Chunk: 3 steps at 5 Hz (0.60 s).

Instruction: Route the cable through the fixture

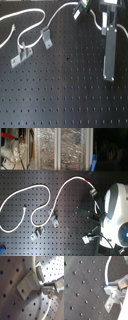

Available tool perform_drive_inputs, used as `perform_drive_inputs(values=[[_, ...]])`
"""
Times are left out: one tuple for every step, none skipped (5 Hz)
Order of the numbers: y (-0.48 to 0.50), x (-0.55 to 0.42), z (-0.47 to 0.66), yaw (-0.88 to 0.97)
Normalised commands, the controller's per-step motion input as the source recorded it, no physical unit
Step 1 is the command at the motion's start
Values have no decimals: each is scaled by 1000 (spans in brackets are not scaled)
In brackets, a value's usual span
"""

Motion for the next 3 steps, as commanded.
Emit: perform_drive_inputs(values=[[11,-33,2,-11],[138,-285,-5,-177],[75,-151,-2,0]])
